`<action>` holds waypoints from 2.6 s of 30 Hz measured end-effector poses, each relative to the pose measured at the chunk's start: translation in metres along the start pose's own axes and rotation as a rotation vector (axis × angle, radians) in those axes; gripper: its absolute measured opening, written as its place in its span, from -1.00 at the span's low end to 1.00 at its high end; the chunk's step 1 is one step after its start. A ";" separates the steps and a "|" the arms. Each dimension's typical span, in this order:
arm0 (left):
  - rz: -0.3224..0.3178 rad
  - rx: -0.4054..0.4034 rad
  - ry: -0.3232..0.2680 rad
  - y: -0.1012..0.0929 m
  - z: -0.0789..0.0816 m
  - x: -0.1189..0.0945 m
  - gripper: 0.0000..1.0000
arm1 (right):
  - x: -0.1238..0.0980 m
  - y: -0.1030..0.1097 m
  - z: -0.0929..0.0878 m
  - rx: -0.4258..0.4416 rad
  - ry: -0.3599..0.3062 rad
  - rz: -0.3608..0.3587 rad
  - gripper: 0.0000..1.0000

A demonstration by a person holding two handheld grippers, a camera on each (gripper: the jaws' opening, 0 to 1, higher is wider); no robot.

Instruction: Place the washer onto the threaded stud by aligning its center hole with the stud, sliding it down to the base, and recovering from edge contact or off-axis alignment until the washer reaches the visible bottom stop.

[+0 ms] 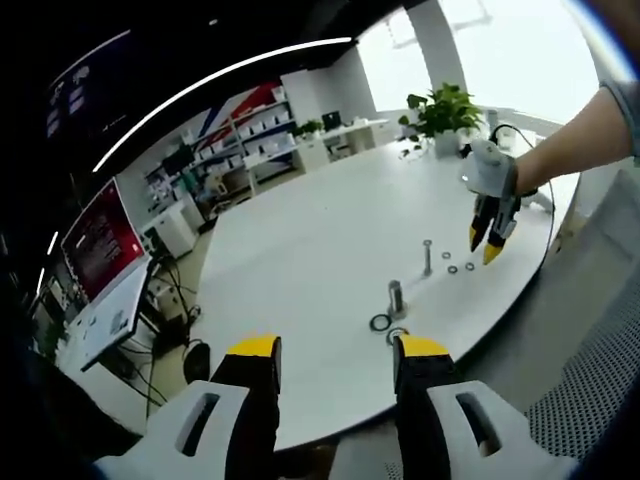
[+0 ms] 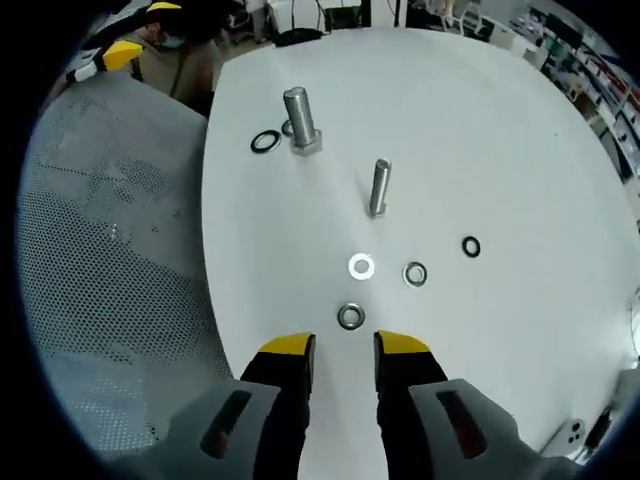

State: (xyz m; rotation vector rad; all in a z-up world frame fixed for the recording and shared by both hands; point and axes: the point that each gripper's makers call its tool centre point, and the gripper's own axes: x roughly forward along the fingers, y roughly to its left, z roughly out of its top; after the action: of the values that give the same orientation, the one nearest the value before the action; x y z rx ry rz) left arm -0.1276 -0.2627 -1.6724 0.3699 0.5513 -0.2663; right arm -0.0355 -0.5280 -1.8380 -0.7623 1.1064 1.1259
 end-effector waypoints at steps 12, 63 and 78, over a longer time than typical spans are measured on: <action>-0.009 0.005 0.013 -0.001 -0.002 0.001 -0.15 | 0.013 -0.003 0.001 -0.012 0.044 -0.019 -0.64; -0.009 0.015 0.022 -0.001 -0.003 0.003 -0.16 | 0.021 -0.007 0.011 0.062 0.012 -0.063 -0.68; -0.001 0.015 0.023 0.000 -0.003 0.002 -0.16 | 0.021 -0.006 0.012 -0.046 0.060 -0.092 -0.71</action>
State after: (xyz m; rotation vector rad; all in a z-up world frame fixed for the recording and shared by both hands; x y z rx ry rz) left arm -0.1275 -0.2617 -1.6762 0.3877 0.5721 -0.2679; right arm -0.0253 -0.5127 -1.8550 -0.8795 1.0877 1.0600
